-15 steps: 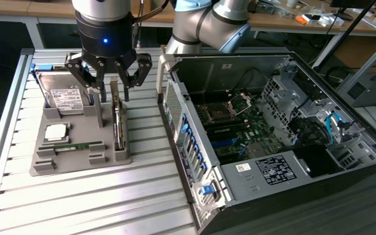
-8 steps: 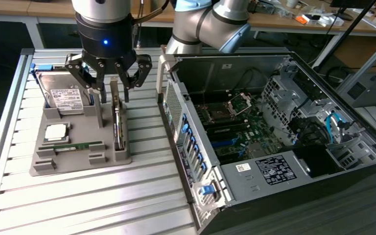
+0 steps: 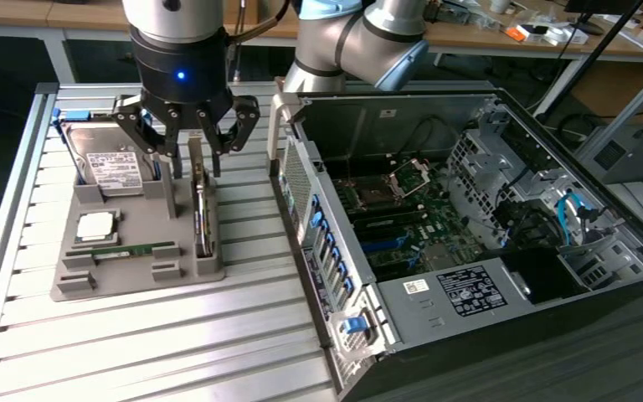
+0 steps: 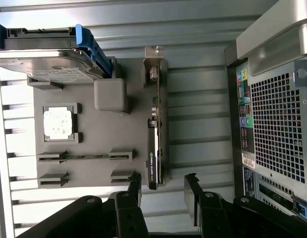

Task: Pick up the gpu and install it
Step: 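Pick up the gpu and move the gpu toward the slot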

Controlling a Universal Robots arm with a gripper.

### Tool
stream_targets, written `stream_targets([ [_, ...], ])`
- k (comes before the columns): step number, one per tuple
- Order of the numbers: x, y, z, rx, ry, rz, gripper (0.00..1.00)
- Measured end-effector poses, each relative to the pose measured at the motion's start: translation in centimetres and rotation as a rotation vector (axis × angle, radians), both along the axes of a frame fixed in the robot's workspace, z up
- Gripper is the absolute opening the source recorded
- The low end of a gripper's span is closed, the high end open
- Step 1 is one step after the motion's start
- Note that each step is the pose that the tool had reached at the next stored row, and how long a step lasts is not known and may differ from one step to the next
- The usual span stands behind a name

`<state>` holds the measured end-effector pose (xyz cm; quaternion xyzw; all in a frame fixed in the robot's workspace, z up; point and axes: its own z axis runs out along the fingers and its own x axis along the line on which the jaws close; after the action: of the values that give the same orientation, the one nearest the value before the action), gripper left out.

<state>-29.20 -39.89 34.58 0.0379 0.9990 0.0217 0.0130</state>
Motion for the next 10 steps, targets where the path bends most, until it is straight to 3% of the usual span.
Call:
stream_targets([
  [10,-0.01,0.0,-0.38,0.0,0.0,0.0,0.48],
])
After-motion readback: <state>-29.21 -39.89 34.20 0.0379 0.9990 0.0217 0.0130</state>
